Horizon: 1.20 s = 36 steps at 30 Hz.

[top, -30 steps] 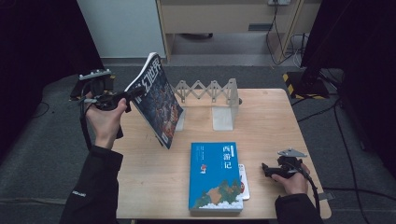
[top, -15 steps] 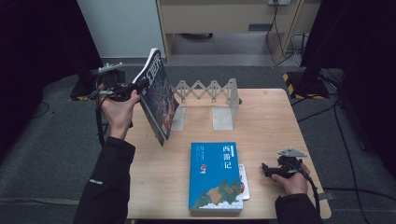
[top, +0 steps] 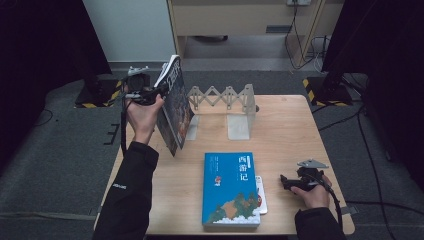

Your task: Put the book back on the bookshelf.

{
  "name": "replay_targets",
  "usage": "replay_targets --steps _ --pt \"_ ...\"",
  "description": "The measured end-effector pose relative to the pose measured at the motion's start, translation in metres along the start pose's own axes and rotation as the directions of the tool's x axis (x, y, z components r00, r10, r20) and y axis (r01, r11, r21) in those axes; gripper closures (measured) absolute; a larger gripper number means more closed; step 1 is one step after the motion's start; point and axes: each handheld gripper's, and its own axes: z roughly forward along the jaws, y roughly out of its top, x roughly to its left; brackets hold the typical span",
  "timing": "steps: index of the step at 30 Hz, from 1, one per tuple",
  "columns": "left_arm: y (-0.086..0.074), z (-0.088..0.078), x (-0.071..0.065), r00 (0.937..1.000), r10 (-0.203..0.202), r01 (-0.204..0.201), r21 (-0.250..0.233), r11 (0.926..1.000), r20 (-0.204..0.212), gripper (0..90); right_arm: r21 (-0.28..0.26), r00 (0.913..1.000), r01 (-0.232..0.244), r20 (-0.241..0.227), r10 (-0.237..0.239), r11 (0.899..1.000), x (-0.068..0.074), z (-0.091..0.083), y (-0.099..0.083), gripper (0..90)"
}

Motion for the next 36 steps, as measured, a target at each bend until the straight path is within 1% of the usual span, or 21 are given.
replay_targets --steps 3,7,9,10,15,20,24,28,31,36 --pt "0.000 0.007 -0.003 0.9999 0.011 -0.011 0.004 0.9999 -0.007 81.9 0.001 1.0000 -0.001 0.000 0.001 1.000 0.000 0.000 0.000 1.7" --pt "-0.002 0.017 -0.001 0.9999 -0.015 0.015 0.009 0.9998 -0.006 81.9 0.001 1.0000 -0.002 0.000 0.002 1.000 0.000 0.000 0.000 1.7" --pt "-0.003 0.020 -0.001 0.9999 -0.016 0.016 0.007 0.9998 -0.007 81.9 0.001 1.0000 -0.002 0.000 0.002 1.000 0.000 0.000 0.000 1.7" --pt "-0.005 0.024 -0.002 0.9999 -0.011 0.011 0.007 0.9999 -0.012 81.9 0.000 1.0000 -0.002 0.001 0.002 1.000 0.000 0.000 0.000 1.7" --pt "-0.010 0.035 -0.006 0.9989 0.011 -0.011 0.006 0.9999 -0.046 81.9 -0.001 1.0000 -0.001 0.001 0.001 1.000 0.000 0.000 0.000 1.7" --pt "-0.011 0.039 -0.006 0.9956 0.027 -0.028 -0.009 0.9996 -0.090 81.9 0.000 1.0000 -0.002 0.002 0.002 1.000 0.000 0.000 0.000 1.7" --pt "-0.011 0.041 -0.007 0.9925 0.039 -0.040 -0.004 0.9992 -0.116 81.8 -0.001 1.0000 -0.002 0.001 0.002 1.000 0.000 0.000 0.000 1.6" --pt "-0.010 0.040 -0.010 0.9927 0.045 -0.045 -0.001 0.9990 -0.112 81.8 0.000 1.0000 -0.004 0.001 0.004 1.000 0.000 0.000 0.000 1.5" --pt "-0.010 0.040 -0.013 0.9938 0.041 -0.041 -0.007 0.9991 -0.103 81.8 0.003 1.0000 -0.003 0.000 0.003 1.000 0.000 0.000 0.000 1.4" --pt "-0.015 0.047 -0.018 0.9954 0.032 -0.032 -0.006 0.9995 -0.091 81.8 0.003 1.0000 -0.003 0.000 0.003 1.000 0.000 0.000 0.000 1.4"
